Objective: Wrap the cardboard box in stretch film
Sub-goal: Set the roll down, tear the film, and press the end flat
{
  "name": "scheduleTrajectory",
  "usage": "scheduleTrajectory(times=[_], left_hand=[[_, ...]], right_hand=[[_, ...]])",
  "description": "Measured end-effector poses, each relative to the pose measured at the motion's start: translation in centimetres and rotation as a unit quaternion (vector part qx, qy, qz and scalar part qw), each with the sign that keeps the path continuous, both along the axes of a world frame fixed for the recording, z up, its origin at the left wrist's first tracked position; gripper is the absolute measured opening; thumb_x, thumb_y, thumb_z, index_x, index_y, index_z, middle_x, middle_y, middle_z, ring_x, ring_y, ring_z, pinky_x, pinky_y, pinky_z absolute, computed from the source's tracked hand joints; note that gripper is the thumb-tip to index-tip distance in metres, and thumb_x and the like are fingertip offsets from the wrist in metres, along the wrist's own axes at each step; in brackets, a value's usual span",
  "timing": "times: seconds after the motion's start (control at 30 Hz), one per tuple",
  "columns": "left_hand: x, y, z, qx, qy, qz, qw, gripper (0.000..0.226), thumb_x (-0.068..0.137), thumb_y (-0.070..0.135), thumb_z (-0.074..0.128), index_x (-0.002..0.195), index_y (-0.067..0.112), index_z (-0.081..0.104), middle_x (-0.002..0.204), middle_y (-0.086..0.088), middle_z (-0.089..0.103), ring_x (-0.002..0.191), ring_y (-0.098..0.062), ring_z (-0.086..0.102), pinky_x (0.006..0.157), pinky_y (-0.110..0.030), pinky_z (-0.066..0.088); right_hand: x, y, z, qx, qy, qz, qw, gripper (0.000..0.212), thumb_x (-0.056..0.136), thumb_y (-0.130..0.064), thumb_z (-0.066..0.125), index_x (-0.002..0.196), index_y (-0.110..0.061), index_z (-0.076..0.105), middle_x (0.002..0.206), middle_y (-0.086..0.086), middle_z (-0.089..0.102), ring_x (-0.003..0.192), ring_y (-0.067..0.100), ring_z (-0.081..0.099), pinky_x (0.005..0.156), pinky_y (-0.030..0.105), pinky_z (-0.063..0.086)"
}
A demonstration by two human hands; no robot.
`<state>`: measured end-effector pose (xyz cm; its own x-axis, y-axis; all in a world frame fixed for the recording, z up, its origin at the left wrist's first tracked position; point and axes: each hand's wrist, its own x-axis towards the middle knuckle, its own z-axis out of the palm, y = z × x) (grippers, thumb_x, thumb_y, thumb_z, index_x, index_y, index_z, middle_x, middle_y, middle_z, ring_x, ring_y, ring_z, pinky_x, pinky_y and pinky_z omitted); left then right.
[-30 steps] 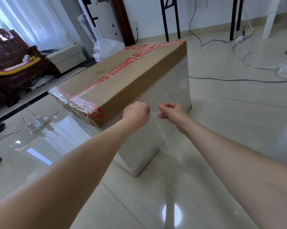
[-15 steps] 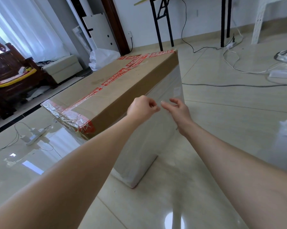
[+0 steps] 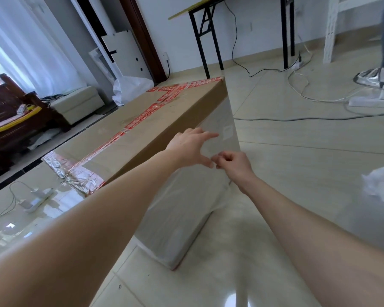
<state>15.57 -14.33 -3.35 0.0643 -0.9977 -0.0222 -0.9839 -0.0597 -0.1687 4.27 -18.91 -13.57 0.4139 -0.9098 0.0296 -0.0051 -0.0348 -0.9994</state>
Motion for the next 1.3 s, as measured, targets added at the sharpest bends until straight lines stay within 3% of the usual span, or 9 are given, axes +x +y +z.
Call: scheduleTrajectory(times=[0.07, 0.17, 0.27, 0.37, 0.53, 0.77, 0.93, 1.13, 1.3], left_hand=[[0.0, -0.7, -0.4, 0.011, -0.063, -0.008, 0.998, 0.055, 0.080, 0.051, 0.067, 0.130, 0.032, 0.055, 0.132, 0.005, 0.051, 0.125, -0.019, 0.042, 0.095, -0.035, 0.036], [0.6, -1.8, -0.6, -0.022, -0.098, -0.011, 0.995, 0.024, 0.088, 0.041, 0.061, 0.104, 0.026, 0.071, 0.110, 0.005, 0.064, 0.113, -0.019, 0.049, 0.082, -0.031, 0.037], [1.6, -2.5, -0.4, -0.031, -0.102, -0.006, 0.994, 0.023, 0.088, 0.041, 0.063, 0.101, 0.025, 0.072, 0.107, 0.006, 0.065, 0.111, -0.018, 0.049, 0.080, -0.030, 0.037], [2.2, -3.2, -0.2, -0.018, -0.125, -0.020, 0.992, 0.023, 0.086, 0.044, 0.063, 0.097, 0.025, 0.072, 0.106, 0.008, 0.064, 0.111, -0.017, 0.048, 0.080, -0.030, 0.036], [2.3, -4.4, 1.2, 0.036, -0.157, -0.034, 0.986, 0.023, 0.084, 0.044, 0.065, 0.098, 0.026, 0.072, 0.109, 0.010, 0.063, 0.115, -0.015, 0.045, 0.085, -0.030, 0.035], [0.7, -5.4, 2.5, 0.152, -0.217, -0.057, 0.963, 0.024, 0.089, 0.040, 0.059, 0.106, 0.026, 0.069, 0.109, 0.006, 0.065, 0.116, -0.016, 0.047, 0.084, -0.027, 0.032], [2.3, -6.8, 1.6, 0.159, -0.221, -0.084, 0.959, 0.027, 0.086, 0.045, 0.061, 0.103, 0.025, 0.070, 0.107, 0.006, 0.064, 0.116, -0.016, 0.047, 0.088, -0.030, 0.035], [3.6, -8.1, 0.5, 0.175, -0.256, -0.157, 0.938, 0.025, 0.087, 0.045, 0.061, 0.103, 0.027, 0.069, 0.111, 0.007, 0.061, 0.118, -0.016, 0.047, 0.091, -0.031, 0.037], [3.9, -9.2, 0.0, 0.170, -0.303, -0.226, 0.910, 0.025, 0.087, 0.045, 0.062, 0.102, 0.027, 0.069, 0.110, 0.007, 0.061, 0.114, -0.016, 0.049, 0.091, -0.032, 0.040]], right_hand=[[0.2, -0.3, -0.3, -0.004, -0.003, -0.005, 1.000, 0.016, 0.085, -0.013, 0.067, 0.080, 0.001, 0.070, 0.085, 0.013, 0.070, 0.071, 0.017, 0.061, 0.081, 0.038, 0.050], [0.4, -0.7, -1.3, -0.003, 0.009, -0.018, 1.000, 0.028, 0.085, -0.016, 0.068, 0.058, -0.014, 0.062, 0.069, 0.006, 0.065, 0.072, 0.018, 0.059, 0.065, 0.031, 0.045], [0.5, -1.2, -2.8, 0.017, 0.025, 0.014, 0.999, 0.015, 0.084, -0.019, 0.072, 0.082, -0.004, 0.073, 0.075, 0.006, 0.065, 0.076, 0.015, 0.056, 0.069, 0.026, 0.041], [1.2, -1.3, -4.4, 0.043, 0.047, 0.020, 0.998, 0.015, 0.082, -0.021, 0.074, 0.094, -0.011, 0.076, 0.094, 0.006, 0.073, 0.089, 0.019, 0.066, 0.086, 0.033, 0.049], [1.9, -1.4, -5.5, 0.054, 0.120, -0.010, 0.991, 0.018, 0.085, -0.030, 0.069, 0.093, -0.015, 0.076, 0.096, 0.005, 0.073, 0.094, 0.022, 0.065, 0.078, 0.030, 0.046], [1.0, -1.7, -3.7, 0.085, 0.155, -0.009, 0.984, 0.017, 0.087, -0.033, 0.065, 0.084, -0.018, 0.074, 0.088, 0.005, 0.074, 0.091, 0.024, 0.066, 0.078, 0.032, 0.048], [0.9, -2.6, -4.9, 0.101, 0.141, -0.038, 0.984, 0.016, 0.083, -0.033, 0.070, 0.082, -0.018, 0.076, 0.084, 0.004, 0.074, 0.084, 0.019, 0.067, 0.071, 0.028, 0.048], [1.0, -3.2, -6.0, 0.086, 0.160, -0.070, 0.981, 0.008, 0.080, -0.031, 0.072, 0.073, -0.027, 0.072, 0.077, -0.001, 0.072, 0.082, 0.018, 0.066, 0.077, 0.031, 0.049], [1.6, -2.8, -7.7, 0.062, 0.122, -0.083, 0.987, 0.020, 0.081, -0.028, 0.071, 0.063, -0.033, 0.065, 0.072, -0.006, 0.069, 0.083, 0.018, 0.067, 0.078, 0.032, 0.049]])
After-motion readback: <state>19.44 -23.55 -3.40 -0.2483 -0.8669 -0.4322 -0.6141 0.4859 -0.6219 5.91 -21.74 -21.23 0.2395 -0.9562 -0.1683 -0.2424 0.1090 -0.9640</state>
